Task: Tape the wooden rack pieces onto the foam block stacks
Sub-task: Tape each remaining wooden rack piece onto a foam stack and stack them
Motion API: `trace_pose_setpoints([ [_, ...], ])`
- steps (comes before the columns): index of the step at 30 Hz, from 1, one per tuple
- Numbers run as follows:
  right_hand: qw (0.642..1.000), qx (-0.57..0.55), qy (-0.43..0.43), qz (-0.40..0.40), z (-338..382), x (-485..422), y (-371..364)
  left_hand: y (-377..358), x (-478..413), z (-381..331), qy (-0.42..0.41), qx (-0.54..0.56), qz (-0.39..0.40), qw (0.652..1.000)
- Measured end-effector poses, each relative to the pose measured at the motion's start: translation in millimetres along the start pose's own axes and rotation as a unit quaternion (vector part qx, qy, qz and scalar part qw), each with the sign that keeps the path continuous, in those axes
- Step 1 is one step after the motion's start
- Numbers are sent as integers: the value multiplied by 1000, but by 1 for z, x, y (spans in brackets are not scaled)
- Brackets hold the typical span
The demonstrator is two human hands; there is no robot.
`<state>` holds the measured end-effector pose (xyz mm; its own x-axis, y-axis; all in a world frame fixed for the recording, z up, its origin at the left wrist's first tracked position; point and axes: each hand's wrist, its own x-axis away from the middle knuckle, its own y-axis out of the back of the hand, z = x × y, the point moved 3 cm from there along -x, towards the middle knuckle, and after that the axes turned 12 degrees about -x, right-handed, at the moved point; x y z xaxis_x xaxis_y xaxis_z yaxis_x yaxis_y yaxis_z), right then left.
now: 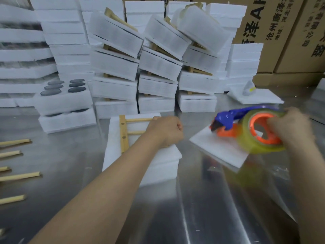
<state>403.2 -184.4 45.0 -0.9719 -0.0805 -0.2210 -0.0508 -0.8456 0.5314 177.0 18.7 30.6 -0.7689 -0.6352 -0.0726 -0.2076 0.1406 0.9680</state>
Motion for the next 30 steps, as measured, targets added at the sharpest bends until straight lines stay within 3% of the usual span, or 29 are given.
trace_pose_setpoints([
  [2, 997, 33, -50, 51, -4, 2, -10, 1, -1, -2, -5, -68, 8, 998],
  [7, 986, -100, -63, 121, -1, 4, -15, -1, 0, -10, -12, -189, 66, 980],
  [10, 980, -158, 119, 5, 23, 23, -4, -5, -4, -11, -9, -243, 113, 963],
  [12, 937, -245, 244, -56, 48, 51, 1, -7, -7, -11, 3, -259, 117, 959],
  [14, 904, -350, 242, 50, 69, 80, -12, -8, -9, -12, 21, -255, 115, 960],
  [16, 886, -384, 156, 206, 80, 111, -42, -10, -8, -16, 43, -260, 114, 958],
  [18, 881, -355, 105, 294, 78, 134, -69, -6, -3, -19, 63, -186, 83, 977],
  [20, 869, -354, 55, 341, 74, 147, -84, 13, 6, -15, 89, 75, 66, 991],
  [21, 855, -368, 26, 365, 72, 152, -89, 28, 15, -6, 88, 247, 75, 962],
  [22, 836, -385, 0, 391, 71, 157, -94, 44, 24, 5, 50, 353, 67, 932],
  [24, 798, -411, -45, 438, 70, 168, -102, 74, 40, 36, 13, 417, -66, 906],
  [25, 796, -397, -40, 454, 70, 174, -107, 77, 47, 56, 22, 414, -127, 901],
  [27, 833, -328, 21, 444, 69, 180, -115, 56, 65, 91, 80, 389, -205, 894],
  [29, 859, -273, 50, 430, 71, 183, -121, 15, 80, 116, 135, 483, -187, 844],
  [30, 859, -271, 37, 434, 72, 184, -121, -5, 82, 120, 158, 558, -159, 799],
])
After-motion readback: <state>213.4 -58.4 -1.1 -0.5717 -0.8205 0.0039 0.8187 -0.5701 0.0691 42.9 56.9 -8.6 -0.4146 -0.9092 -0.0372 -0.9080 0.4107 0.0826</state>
